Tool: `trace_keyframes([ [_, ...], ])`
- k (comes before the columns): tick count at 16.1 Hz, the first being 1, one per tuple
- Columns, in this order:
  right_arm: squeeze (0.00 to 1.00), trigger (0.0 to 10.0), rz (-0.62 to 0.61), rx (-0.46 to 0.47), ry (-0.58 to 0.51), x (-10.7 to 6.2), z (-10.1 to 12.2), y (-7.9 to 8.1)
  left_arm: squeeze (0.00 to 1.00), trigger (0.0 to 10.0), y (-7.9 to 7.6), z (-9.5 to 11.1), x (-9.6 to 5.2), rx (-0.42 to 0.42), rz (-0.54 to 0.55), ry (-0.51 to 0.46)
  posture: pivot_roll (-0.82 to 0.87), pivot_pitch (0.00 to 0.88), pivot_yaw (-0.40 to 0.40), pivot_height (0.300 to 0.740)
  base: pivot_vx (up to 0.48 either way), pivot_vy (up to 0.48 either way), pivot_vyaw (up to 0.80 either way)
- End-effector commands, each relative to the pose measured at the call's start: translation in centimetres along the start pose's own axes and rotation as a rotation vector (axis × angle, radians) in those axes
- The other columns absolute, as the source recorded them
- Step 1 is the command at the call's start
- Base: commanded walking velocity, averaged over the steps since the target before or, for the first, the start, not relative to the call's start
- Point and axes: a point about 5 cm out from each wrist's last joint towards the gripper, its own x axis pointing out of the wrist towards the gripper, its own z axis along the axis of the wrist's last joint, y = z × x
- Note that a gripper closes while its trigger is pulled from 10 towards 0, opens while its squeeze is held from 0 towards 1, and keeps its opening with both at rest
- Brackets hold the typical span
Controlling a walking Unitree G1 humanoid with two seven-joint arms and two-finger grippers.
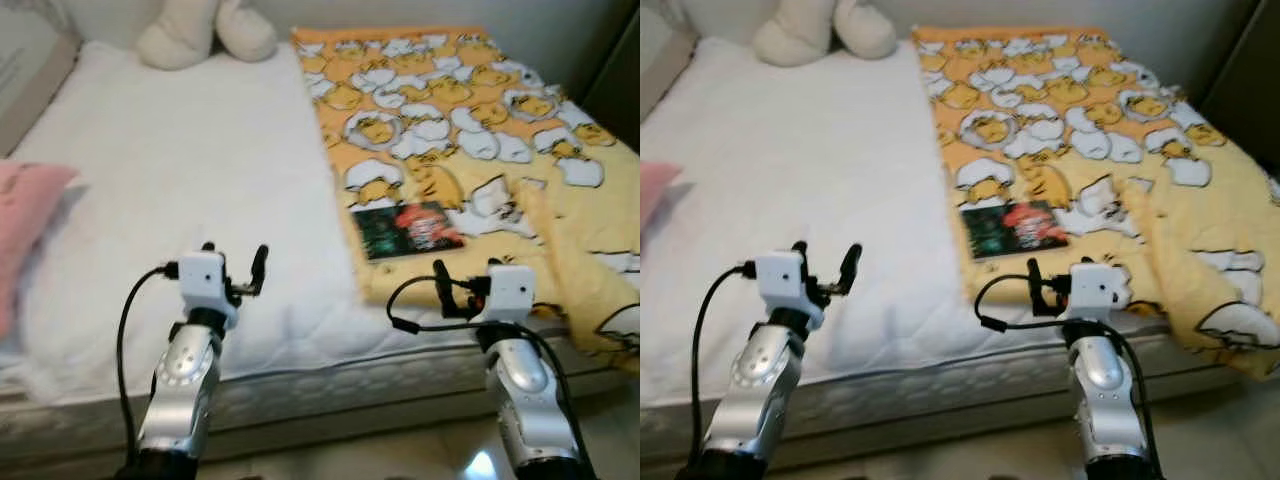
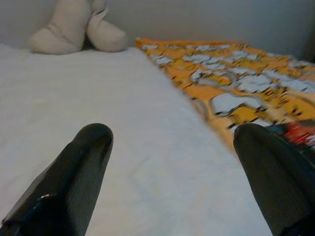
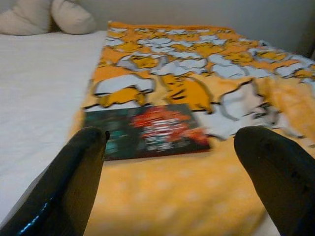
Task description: Clean up the room
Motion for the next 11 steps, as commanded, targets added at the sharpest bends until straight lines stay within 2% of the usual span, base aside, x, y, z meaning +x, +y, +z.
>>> trace_keyframes([
  [1, 0.00, 10.0, -0.013, -0.018, 0.002, 0.11, 0.38, -0.80, 0.00, 10.0, -0.88, 0.10, 0.09, -0.008, -0.027, -0.001, -0.05, 0.000, -0.002, 0.740, 0.345, -0.330, 0.00],
  [6, 0.00, 10.0, 0.025, -0.038, -0.007, 0.72, 1.09, -0.55, 0.00, 10.0, -1.01, -0.03, -0.04, -0.014, -0.021, 0.018, -0.05, 0.000, -0.002, 0.740, 0.337, -0.337, 0.00],
  [9, 0.00, 10.0, 0.036, -0.024, -0.018, 0.74, 1.25, -0.52, 0.00, 10.0, -1.01, -0.15, -0.18, 0.023, -0.028, 0.018, -0.05, 0.000, -0.005, 0.740, 0.000, 0.000, 0.57],
  [11, 0.00, 10.0, 0.025, -0.019, -0.005, 0.75, 1.00, -0.55, 0.00, 10.0, -0.82, 0.12, 0.16, 0.056, -0.040, 0.008, -0.04, 0.000, -0.007, 0.740, 0.000, 0.000, 0.20],
])
